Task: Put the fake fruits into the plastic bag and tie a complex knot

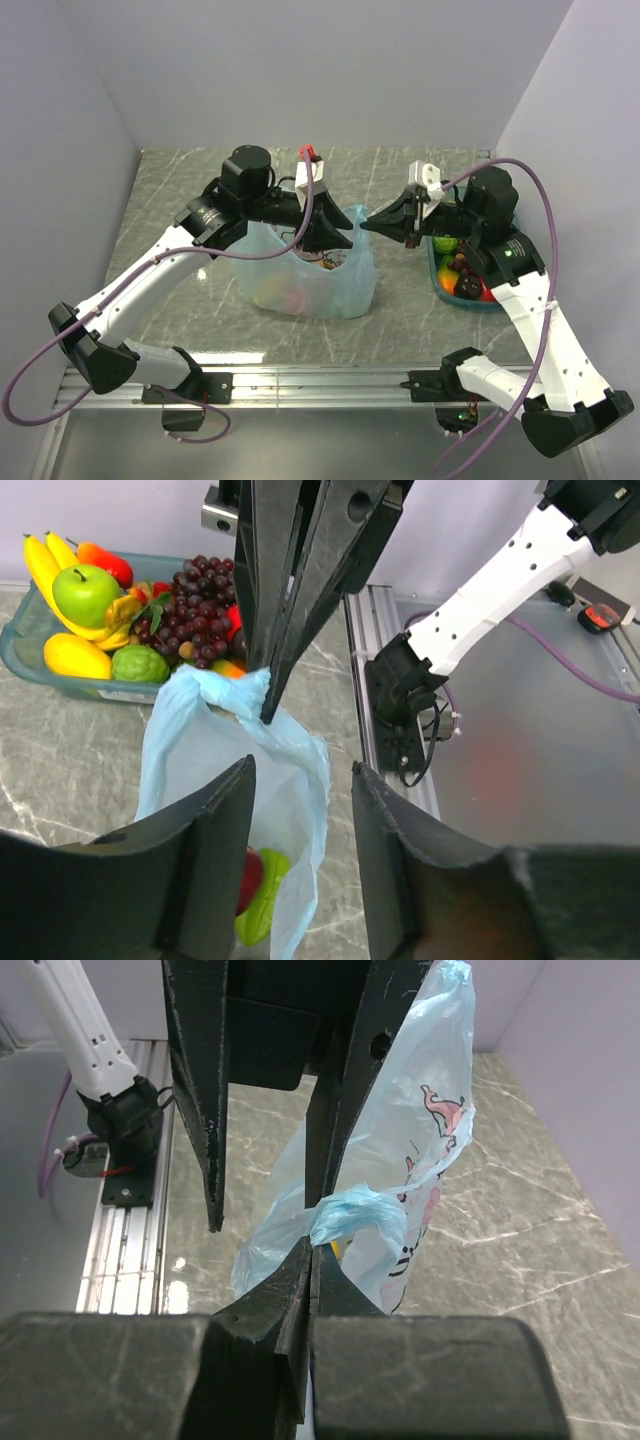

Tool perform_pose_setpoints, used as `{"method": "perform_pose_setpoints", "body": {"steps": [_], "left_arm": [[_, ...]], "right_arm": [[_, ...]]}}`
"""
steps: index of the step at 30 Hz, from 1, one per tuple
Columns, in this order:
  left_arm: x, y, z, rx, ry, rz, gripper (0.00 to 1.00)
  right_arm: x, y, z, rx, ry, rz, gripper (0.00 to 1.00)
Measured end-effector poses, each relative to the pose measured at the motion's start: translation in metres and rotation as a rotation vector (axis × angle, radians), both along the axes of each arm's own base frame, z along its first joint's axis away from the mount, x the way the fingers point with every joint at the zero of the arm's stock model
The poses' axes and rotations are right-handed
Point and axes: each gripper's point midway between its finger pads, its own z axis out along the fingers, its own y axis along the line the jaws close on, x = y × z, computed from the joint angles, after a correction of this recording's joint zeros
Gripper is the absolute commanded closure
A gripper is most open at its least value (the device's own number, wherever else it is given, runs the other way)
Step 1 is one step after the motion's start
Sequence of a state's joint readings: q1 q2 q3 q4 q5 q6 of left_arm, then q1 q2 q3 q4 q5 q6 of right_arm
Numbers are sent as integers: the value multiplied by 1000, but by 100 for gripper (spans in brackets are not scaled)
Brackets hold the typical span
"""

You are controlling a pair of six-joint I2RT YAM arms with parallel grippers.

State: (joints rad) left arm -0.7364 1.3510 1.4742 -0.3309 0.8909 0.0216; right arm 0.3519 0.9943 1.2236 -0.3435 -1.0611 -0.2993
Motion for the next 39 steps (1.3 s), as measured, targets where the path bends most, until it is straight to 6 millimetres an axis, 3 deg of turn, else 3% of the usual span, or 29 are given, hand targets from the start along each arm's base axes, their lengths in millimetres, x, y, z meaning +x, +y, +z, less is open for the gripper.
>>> {"method": "perform_pose_setpoints", "body": {"steps": [12, 14, 17, 18, 19, 20, 21, 22, 23, 31, 34, 39], "left_arm": [[3, -3, 7, -11, -5, -1, 52], [4, -5, 9, -17, 3, 0, 58], [6, -8, 9, -22, 17, -2, 75], [6, -8, 8, -21, 17, -4, 85], [5, -8, 8, -21, 22, -6, 89], [6, -8, 8, -21, 18, -8, 93], [5, -8, 8, -21, 19, -12, 100], [4, -8, 8, -21, 22, -18, 100], [3, -8, 8, -22, 18, -24, 100], [-2, -4, 17, -43, -42, -40, 100], [-6, -3, 17, -49, -58, -68, 100], [-9, -5, 20, -53, -61, -99, 100]], "right_arm": [[-7, 0, 0, -7, -21, 17, 100], [-9, 1, 0, -9, -22, 21, 100], [-10, 2, -1, -11, -22, 27, 100], [-10, 2, -1, -11, -22, 27, 100], [-10, 2, -1, -12, -24, 27, 97], [-10, 2, -1, -13, -23, 28, 77], [-10, 2, -2, -15, -24, 27, 64], [-10, 1, -3, -20, -26, 23, 42], [-10, 1, -5, -27, -27, 20, 36], [-8, -24, -25, -120, -160, -90, 16], [-12, -26, -15, -87, -191, -104, 8], [-11, -13, 11, 9, -210, -52, 5]]}}
